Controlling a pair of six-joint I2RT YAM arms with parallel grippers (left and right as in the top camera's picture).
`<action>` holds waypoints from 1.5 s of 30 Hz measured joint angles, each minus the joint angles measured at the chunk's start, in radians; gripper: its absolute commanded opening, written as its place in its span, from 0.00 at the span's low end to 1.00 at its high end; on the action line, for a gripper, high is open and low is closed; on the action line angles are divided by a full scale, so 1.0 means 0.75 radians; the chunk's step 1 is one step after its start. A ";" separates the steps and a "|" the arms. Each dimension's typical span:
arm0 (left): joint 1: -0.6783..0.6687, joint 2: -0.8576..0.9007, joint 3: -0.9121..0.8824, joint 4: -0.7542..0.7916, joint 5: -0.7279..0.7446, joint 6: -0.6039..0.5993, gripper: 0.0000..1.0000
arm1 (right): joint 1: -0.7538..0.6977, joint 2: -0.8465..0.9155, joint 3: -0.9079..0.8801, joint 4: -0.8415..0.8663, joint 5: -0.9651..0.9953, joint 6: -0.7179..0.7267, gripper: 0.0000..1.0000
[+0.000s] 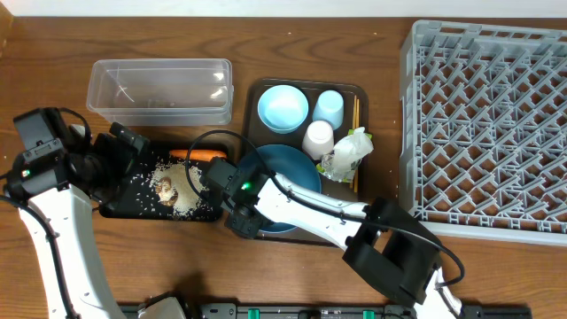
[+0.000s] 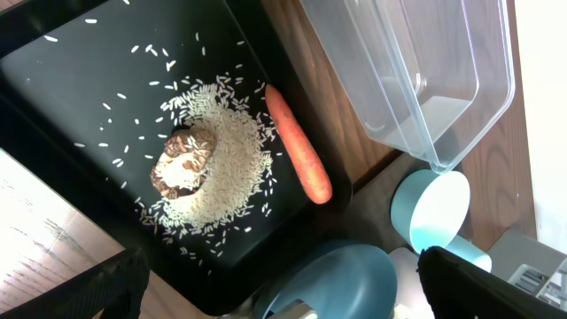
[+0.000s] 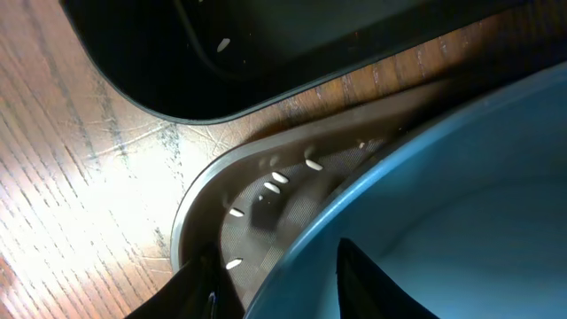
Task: Sort waste into correct bins and load items into the dishwasher rack
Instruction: 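Close the right gripper on the blue plate rim and adjust the grip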
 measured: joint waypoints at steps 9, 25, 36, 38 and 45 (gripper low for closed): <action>0.000 0.000 0.000 0.000 0.000 0.000 0.98 | 0.000 0.000 0.000 -0.017 0.001 0.001 0.32; 0.000 0.000 0.000 0.000 0.000 0.000 0.98 | -0.001 0.000 -0.003 -0.040 0.012 0.017 0.12; 0.000 0.000 0.000 0.000 0.000 0.000 0.98 | -0.001 -0.018 0.001 -0.042 0.085 0.038 0.01; 0.000 0.000 0.000 0.000 0.000 0.000 0.98 | -0.001 -0.018 0.003 -0.048 0.089 0.038 0.01; 0.000 0.000 0.000 0.000 0.000 0.000 0.98 | -0.001 -0.018 0.094 -0.178 0.091 0.038 0.01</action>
